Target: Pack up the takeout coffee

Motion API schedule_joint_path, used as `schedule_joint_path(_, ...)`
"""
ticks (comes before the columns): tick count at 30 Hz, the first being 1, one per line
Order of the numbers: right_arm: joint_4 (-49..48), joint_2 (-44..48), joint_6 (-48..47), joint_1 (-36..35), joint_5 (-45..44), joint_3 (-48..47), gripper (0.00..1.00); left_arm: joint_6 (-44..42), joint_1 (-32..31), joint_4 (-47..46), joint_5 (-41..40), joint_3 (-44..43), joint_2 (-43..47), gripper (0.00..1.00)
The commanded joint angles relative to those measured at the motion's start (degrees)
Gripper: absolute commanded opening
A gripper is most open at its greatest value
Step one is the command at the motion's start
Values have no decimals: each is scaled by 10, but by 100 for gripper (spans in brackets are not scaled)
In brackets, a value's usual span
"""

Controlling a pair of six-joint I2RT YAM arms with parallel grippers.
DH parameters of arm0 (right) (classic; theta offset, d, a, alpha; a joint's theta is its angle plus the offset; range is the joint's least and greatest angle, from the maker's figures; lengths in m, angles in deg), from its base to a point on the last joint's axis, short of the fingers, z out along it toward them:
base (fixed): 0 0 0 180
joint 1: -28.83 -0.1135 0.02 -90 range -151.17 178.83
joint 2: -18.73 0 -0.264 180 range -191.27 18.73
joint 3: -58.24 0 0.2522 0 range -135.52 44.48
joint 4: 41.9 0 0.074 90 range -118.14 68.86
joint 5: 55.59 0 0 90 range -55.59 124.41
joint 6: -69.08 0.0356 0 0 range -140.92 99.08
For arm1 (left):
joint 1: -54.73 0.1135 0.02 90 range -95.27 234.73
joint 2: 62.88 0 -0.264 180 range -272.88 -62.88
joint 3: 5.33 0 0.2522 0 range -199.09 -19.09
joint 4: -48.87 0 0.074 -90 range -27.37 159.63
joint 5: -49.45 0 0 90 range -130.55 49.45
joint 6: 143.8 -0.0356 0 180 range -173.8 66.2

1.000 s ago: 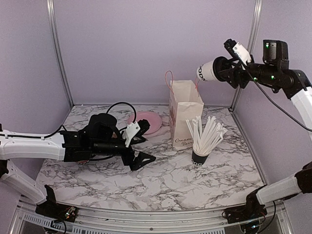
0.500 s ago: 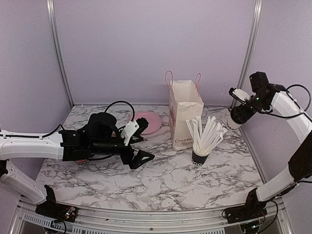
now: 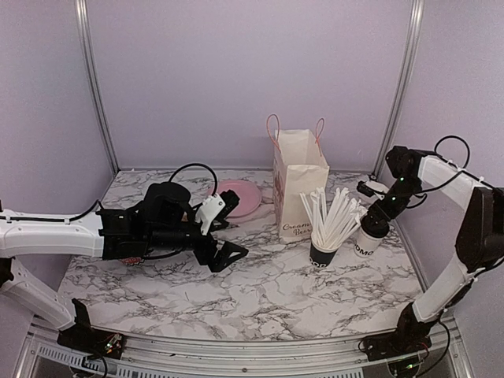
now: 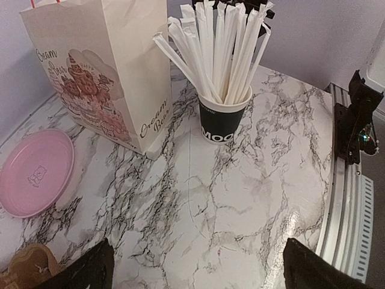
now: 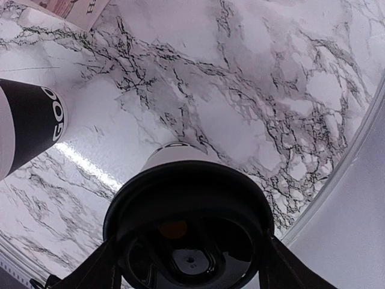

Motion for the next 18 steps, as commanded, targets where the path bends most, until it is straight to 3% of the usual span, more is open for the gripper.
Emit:
schedule_joint_path(1, -11, 0, 15, 1, 9, 8, 72, 11, 1, 20, -22, -29, -5, 99)
schedule_joint_path(3, -18, 1, 14, 1, 13, 13, 78, 31, 1, 27, -33, -40, -7, 99)
schedule_joint_path(5, -19, 0, 13, 1, 15, 14, 98, 36, 1, 48, -50, -58, -13, 99)
schedule_joint_path(12, 0, 39, 24, 1, 40, -52, 99, 78, 1, 102, -141, -193, -47, 99)
schedule_joint_path(18, -25, 57, 35, 1, 160, -133, 99, 78, 4, 127, -258, -352, -115, 94)
